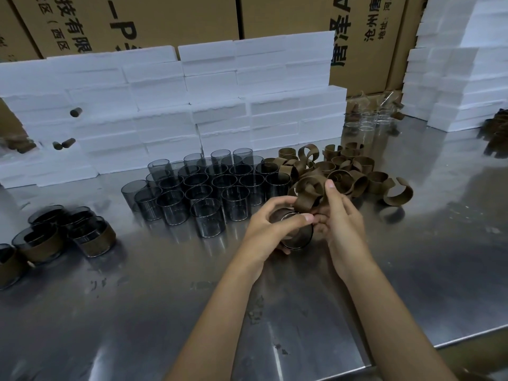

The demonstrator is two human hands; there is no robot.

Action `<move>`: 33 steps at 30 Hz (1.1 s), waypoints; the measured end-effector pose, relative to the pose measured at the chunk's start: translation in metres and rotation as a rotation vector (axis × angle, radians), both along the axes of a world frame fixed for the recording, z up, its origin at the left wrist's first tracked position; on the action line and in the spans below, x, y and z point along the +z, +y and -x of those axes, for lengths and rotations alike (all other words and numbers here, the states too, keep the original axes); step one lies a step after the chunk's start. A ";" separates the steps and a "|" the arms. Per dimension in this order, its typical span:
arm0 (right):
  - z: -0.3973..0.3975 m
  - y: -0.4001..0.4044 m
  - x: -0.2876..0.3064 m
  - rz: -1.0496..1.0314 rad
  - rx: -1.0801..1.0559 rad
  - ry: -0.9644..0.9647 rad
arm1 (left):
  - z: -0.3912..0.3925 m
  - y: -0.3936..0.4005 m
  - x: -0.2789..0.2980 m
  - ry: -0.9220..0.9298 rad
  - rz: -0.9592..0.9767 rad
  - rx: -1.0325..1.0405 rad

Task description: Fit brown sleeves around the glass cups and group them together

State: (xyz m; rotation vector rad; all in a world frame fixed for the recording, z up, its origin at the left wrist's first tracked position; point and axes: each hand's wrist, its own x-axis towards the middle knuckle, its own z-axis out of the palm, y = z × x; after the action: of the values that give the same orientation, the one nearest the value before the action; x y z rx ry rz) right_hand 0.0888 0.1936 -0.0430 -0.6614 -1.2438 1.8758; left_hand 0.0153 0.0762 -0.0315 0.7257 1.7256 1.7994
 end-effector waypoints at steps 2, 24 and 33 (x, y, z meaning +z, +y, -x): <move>0.001 0.003 0.001 0.082 0.000 -0.003 | 0.001 -0.001 -0.001 0.000 0.021 -0.007; -0.001 0.011 -0.001 0.217 -0.002 0.010 | 0.012 -0.007 0.000 0.101 -0.007 0.001; -0.001 -0.003 -0.005 -0.463 -0.248 -0.154 | 0.016 -0.008 0.001 -0.238 -0.090 0.202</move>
State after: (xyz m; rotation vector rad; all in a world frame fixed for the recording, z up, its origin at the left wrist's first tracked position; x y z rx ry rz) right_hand 0.0899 0.1909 -0.0476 -0.6753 -1.5500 1.2922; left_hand -0.0010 0.0685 -0.0301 0.3629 1.6146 2.0185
